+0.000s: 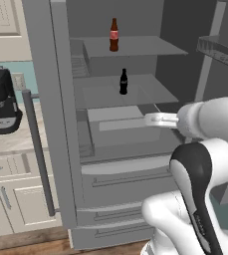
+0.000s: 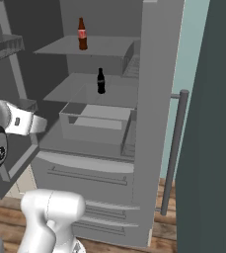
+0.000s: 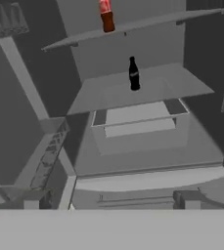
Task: Open the fridge, grab two sodas, and place both sodas inside the bowl with ice on the dining counter.
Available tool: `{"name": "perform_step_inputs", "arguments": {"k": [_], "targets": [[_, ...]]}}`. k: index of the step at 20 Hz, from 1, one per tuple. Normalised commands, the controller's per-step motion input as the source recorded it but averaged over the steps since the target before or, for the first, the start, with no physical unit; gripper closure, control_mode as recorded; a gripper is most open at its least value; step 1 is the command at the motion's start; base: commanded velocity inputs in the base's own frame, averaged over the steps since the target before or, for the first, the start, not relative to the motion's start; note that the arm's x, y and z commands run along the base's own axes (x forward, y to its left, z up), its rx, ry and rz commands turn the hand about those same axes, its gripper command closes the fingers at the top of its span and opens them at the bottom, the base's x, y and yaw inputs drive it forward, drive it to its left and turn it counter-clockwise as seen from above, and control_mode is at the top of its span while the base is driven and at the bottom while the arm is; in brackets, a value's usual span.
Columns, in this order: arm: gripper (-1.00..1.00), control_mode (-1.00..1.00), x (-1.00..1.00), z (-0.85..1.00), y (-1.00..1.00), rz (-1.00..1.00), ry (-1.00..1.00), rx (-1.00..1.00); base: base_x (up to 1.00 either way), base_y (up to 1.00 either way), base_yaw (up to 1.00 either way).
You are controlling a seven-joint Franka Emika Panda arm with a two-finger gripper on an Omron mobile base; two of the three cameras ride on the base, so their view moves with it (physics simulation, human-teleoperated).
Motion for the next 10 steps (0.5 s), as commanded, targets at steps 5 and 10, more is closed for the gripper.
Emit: {"name": "perform_step_inputs", "arguments": {"k": [5,10], "targets": [[-1.0,-1.0,0.0,-0.37,-0.68,-0.08,0.0,-0.37,0.0,0.0,0.0],[-1.0,-1.0,0.0,-0.29,-0.21,-0.02,0.0,-0.19,0.0,0.0,0.0]]}}
